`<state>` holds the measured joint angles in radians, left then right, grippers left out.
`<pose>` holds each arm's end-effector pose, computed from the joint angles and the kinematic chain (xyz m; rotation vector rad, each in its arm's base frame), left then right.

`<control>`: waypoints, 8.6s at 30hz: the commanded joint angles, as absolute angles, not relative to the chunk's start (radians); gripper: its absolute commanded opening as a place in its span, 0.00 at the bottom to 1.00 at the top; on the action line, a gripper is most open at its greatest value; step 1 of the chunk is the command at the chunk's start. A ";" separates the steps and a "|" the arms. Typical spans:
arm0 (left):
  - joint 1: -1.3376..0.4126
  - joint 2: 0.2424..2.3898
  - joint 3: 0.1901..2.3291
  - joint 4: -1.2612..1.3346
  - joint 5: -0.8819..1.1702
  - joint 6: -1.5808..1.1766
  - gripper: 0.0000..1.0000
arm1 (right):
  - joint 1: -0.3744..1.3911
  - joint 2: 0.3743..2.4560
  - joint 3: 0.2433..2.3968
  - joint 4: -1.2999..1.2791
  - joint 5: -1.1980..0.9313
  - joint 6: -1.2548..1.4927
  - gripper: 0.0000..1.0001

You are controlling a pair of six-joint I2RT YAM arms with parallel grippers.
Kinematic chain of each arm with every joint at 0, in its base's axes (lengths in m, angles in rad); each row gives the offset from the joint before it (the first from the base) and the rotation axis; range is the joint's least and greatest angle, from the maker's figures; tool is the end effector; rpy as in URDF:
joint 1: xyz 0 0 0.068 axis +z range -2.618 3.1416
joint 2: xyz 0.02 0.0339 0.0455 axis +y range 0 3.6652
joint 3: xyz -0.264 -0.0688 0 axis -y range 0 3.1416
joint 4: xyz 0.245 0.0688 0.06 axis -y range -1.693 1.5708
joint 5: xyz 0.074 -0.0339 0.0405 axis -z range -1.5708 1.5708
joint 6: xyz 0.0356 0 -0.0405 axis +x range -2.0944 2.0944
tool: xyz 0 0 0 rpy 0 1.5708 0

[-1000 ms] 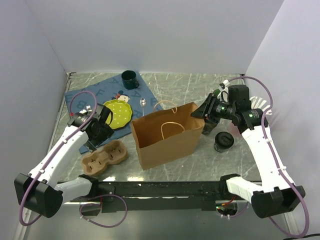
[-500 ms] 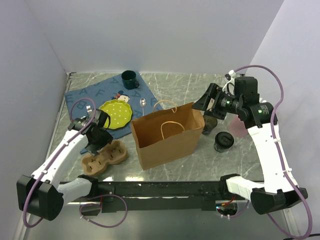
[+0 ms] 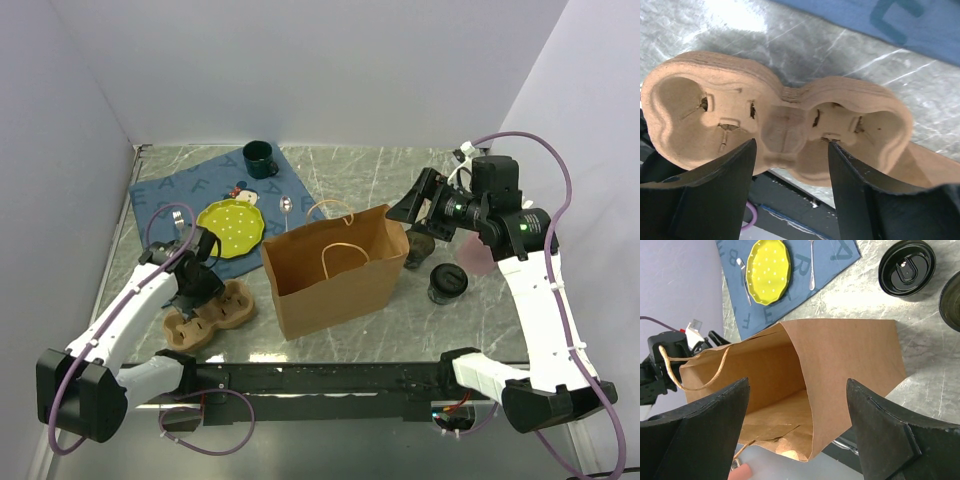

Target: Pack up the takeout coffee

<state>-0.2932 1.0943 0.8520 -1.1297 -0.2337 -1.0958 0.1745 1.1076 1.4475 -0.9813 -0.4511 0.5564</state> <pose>0.1676 -0.0420 0.2411 -1.1397 2.6008 0.0749 0.1923 0.0497 0.4245 0.1746 2.2800 0.8938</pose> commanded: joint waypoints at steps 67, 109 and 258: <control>-0.287 1.143 0.974 -1.232 -0.268 -1.046 0.39 | 0.181 1.157 1.405 -0.916 -0.443 0.545 0.84; -0.288 1.123 1.908 -1.358 0.494 -1.063 0.22 | 0.274 1.121 1.699 -1.065 -0.341 0.382 0.84; -1.068 1.881 1.918 -1.282 -0.311 -1.315 0.34 | 0.876 0.686 0.937 -0.410 -0.434 -0.440 0.00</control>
<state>-1.0531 1.8633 1.9076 -1.2755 -0.3382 -1.3228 0.8680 0.6991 0.9421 -0.4187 -0.4561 -0.4320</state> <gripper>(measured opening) 0.426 0.029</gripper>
